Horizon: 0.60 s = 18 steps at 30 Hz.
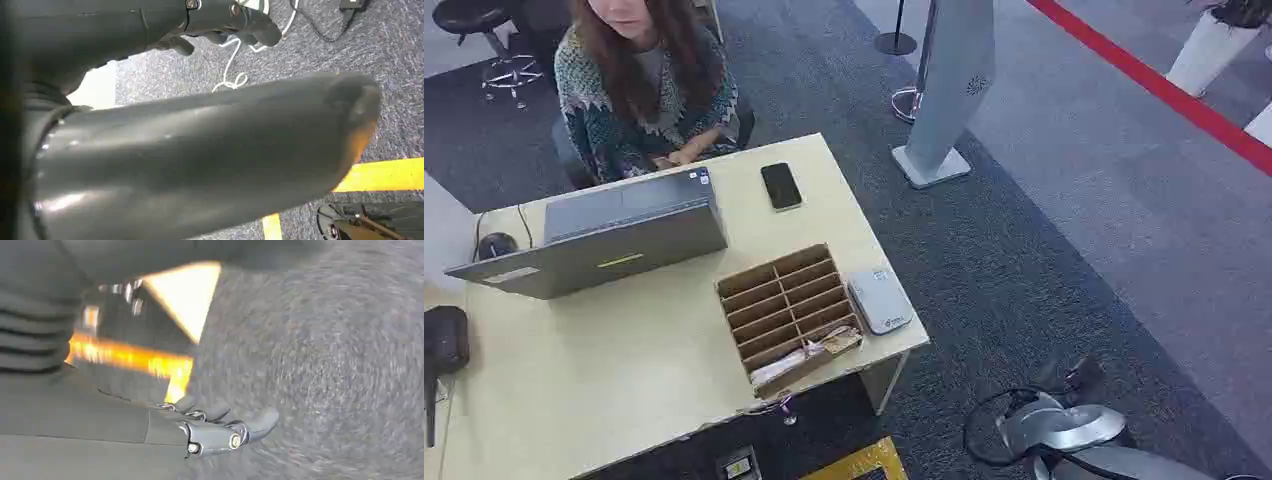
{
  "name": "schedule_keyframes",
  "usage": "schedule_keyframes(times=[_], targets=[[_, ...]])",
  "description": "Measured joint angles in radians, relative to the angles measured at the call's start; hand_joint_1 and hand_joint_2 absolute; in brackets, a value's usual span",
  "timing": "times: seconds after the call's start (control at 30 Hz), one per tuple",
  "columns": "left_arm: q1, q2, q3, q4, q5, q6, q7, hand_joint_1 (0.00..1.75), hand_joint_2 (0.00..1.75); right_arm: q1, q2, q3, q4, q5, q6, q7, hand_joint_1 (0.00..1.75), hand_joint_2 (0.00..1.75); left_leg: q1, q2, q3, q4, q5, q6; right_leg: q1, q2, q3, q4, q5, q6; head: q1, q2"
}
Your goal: Pass the card to the sensor for recognition and then transmit it.
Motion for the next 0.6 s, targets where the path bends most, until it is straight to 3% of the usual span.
schedule_keyframes(times=[0.07,0.13,0.23,0.37,0.6], targets=[[0.000,0.000,0.002,0.000,0.000,0.000,-0.001,0.00,0.00,0.036,0.003,0.105,-0.139,-0.276,-0.130,0.103,0.00,1.75,-0.002,-0.005,-0.001,0.000,0.000,0.001,-0.001,-0.006,0.002,0.000,-0.001,0.001,0.000,0.000],[0.005,0.000,0.006,0.000,0.000,0.000,-0.001,0.00,0.00,0.074,-0.002,0.230,-0.285,-0.458,-0.247,0.091,0.00,1.75,-0.004,-0.004,-0.004,-0.001,0.000,0.001,-0.004,-0.004,0.000,0.002,-0.001,0.001,0.000,0.000],[0.004,0.001,0.006,0.001,0.000,0.000,-0.002,0.00,0.00,0.050,-0.005,0.352,-0.446,-0.394,-0.266,0.105,0.00,1.75,-0.004,0.015,-0.003,-0.001,-0.003,0.002,-0.003,0.014,-0.002,0.003,0.001,0.002,0.001,0.000],[-0.005,-0.002,0.015,0.001,-0.005,0.000,-0.017,0.00,0.00,0.022,0.013,0.528,-0.690,-0.269,-0.270,0.110,0.00,1.75,-0.005,0.008,-0.003,-0.001,0.001,0.004,-0.005,0.006,0.000,0.003,0.001,0.002,0.001,0.000],[-0.002,-0.004,0.031,0.002,-0.033,0.000,-0.026,0.00,0.00,-0.033,0.035,0.761,-1.006,-0.049,-0.272,0.121,0.00,1.75,-0.005,-0.005,-0.004,-0.001,0.004,0.005,-0.004,-0.006,0.000,0.003,0.002,0.003,0.001,0.000]])
